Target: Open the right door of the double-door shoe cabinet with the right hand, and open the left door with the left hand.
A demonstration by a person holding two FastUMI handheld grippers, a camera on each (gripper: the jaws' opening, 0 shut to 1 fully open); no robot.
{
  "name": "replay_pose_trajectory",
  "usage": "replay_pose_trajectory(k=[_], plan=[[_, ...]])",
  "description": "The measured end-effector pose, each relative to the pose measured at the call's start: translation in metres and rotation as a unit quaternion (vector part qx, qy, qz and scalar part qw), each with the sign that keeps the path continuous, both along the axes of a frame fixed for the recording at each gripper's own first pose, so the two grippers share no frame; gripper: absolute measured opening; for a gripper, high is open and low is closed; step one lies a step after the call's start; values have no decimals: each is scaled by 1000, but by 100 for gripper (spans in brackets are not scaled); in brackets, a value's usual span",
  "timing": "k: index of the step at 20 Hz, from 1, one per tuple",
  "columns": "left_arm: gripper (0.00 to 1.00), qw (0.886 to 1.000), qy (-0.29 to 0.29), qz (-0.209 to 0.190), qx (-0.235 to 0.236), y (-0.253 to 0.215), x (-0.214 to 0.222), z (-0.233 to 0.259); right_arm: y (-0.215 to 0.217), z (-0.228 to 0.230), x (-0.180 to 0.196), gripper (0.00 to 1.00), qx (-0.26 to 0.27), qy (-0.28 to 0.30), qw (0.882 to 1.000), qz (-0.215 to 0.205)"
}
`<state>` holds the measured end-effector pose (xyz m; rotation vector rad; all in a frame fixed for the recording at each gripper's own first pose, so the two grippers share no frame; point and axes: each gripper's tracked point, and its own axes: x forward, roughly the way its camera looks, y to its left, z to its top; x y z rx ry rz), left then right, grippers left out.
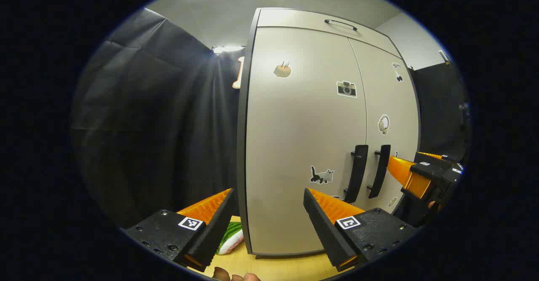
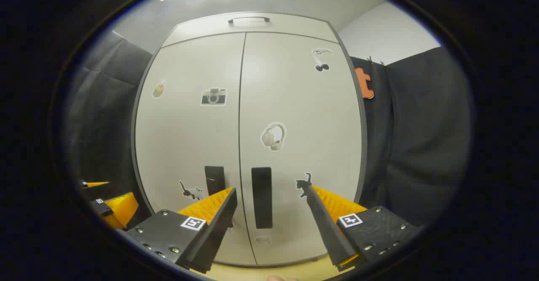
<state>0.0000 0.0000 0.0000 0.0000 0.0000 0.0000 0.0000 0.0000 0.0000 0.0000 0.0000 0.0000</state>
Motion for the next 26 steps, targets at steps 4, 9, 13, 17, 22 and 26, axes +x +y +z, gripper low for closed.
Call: replay_pose_trajectory(k=[4,9,13,17,22,26], plan=[[100,1000,6,18,3,10,3,-2,-3,-6,7,99,-11,9,1000,-4],[99,1000,13,26,-4,13,3,-7,-6,-6,12,99,-11,9,1000,-8],[99,1000,18,24,8,13,5,-7,-5,-7,15,99,-14,10,1000,-2],[99,999,13,40,10,23,1,-5,-2,-10,22,99,-11,14,1000,5],[100,997,18,69,8,44,-4,-7,11,-30,35,95,-14,44,999,19],[100,996,26,88,4,59,-8,-14,15,-38,42,84,-18,52,998,18]])
